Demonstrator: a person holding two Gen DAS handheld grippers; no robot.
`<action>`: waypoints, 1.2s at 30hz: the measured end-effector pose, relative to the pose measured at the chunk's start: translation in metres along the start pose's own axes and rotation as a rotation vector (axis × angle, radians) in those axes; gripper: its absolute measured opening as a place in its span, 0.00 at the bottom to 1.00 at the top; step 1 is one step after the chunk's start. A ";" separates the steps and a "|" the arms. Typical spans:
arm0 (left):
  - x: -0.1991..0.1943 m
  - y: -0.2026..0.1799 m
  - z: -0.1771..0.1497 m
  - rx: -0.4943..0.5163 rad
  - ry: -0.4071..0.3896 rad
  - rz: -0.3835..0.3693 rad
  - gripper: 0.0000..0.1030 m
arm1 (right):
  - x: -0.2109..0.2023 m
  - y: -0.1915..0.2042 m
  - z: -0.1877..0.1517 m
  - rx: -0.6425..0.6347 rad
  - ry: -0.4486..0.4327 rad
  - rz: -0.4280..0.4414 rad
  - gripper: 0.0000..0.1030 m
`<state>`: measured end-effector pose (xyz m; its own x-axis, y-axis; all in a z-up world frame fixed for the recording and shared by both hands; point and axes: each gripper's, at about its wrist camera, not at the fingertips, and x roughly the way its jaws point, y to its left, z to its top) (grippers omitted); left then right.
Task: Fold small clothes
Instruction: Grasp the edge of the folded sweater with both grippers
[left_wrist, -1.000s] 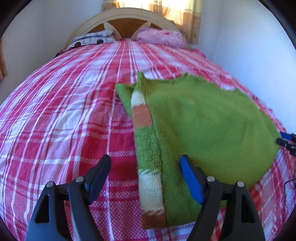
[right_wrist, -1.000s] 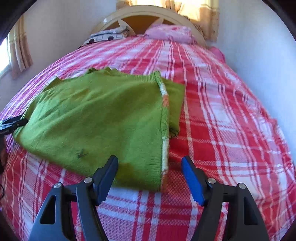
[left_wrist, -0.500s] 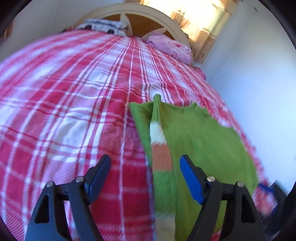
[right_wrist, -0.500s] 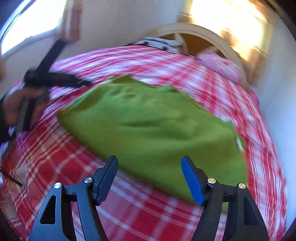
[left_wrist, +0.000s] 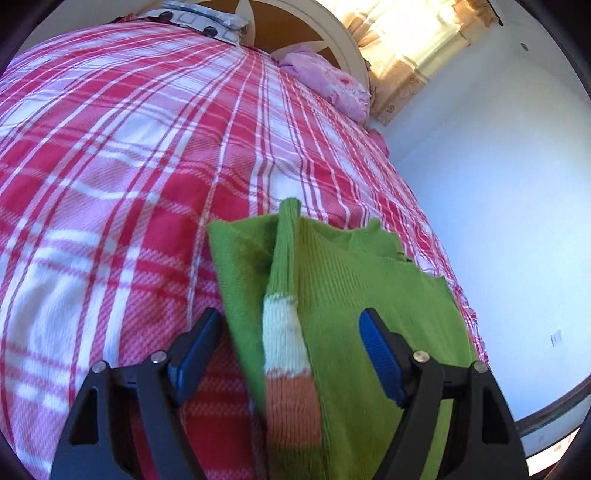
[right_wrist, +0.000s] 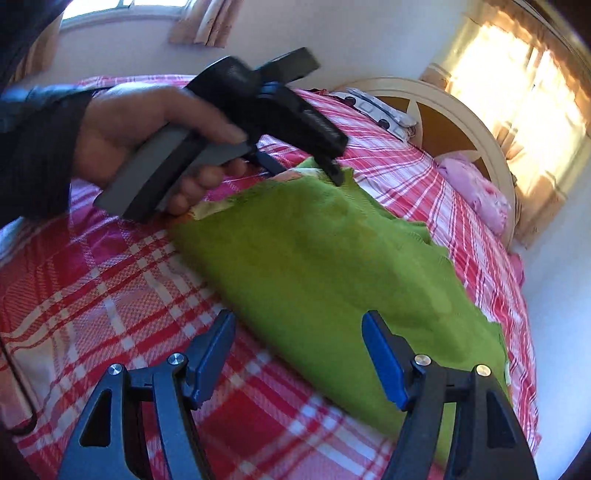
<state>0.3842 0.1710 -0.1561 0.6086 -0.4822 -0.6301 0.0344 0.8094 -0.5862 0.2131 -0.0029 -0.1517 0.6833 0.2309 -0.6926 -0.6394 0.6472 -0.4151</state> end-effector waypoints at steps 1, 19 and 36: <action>0.001 0.002 0.003 -0.002 0.003 -0.012 0.77 | 0.003 0.005 0.001 -0.011 -0.002 -0.014 0.69; 0.022 0.006 0.024 0.041 -0.002 -0.122 0.85 | 0.024 0.036 0.027 -0.058 -0.032 -0.018 0.31; 0.027 0.010 0.025 0.010 0.021 -0.124 0.63 | 0.023 0.036 0.026 -0.040 -0.038 0.007 0.26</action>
<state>0.4208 0.1748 -0.1663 0.5825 -0.5854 -0.5639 0.1163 0.7466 -0.6550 0.2151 0.0444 -0.1676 0.6916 0.2630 -0.6727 -0.6569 0.6162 -0.4344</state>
